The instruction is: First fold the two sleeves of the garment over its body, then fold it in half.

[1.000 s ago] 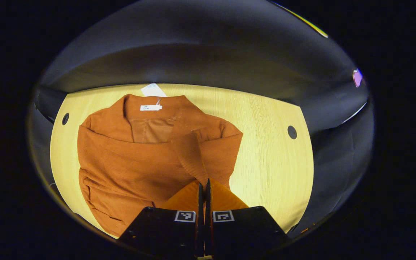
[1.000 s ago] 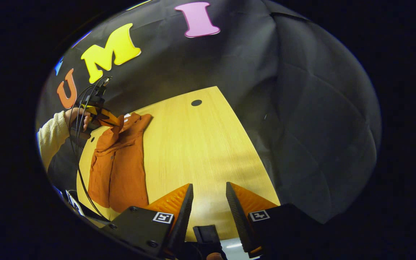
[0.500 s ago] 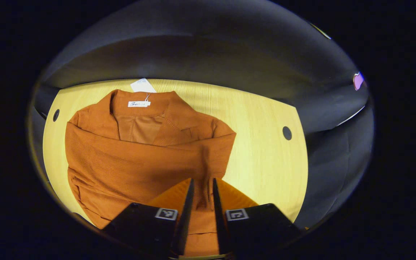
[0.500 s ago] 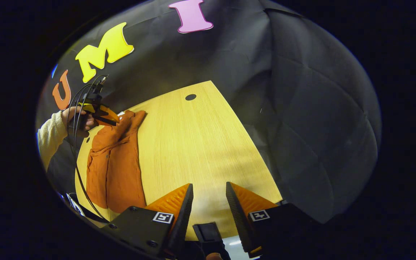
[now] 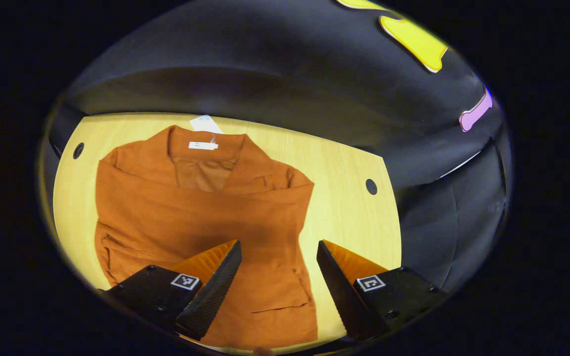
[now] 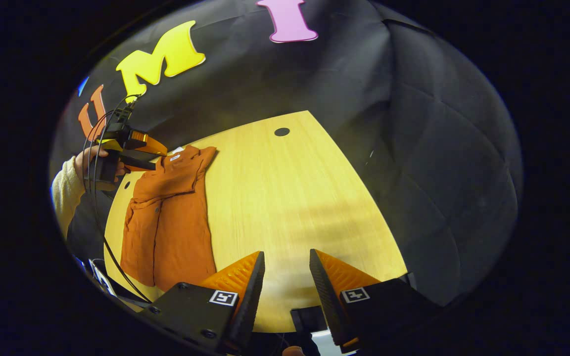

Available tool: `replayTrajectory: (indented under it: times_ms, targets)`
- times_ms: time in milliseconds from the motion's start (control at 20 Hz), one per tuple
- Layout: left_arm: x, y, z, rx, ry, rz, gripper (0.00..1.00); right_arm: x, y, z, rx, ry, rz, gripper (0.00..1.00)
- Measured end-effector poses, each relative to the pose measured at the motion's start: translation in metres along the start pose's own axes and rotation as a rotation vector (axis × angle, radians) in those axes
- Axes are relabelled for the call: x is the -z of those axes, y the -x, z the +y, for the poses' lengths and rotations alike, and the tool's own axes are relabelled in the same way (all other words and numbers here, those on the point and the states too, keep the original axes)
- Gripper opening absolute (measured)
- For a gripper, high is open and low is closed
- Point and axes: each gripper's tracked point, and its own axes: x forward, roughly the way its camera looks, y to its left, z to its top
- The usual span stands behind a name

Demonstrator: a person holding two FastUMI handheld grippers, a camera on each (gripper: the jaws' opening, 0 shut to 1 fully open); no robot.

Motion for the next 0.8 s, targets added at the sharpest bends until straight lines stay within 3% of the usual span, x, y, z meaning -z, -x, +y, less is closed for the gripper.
replayTrajectory:
  times_ms: [400,800]
  targets:
    - [0.067,0.062,0.132,-0.172,-0.017,-0.098,0.99,0.019,-0.013,0.076,-0.047,0.115,0.029,0.61]
    - [0.136,0.121,0.214,-0.272,0.060,-0.147,0.99,0.045,-0.027,0.142,-0.087,0.219,0.063,0.61]
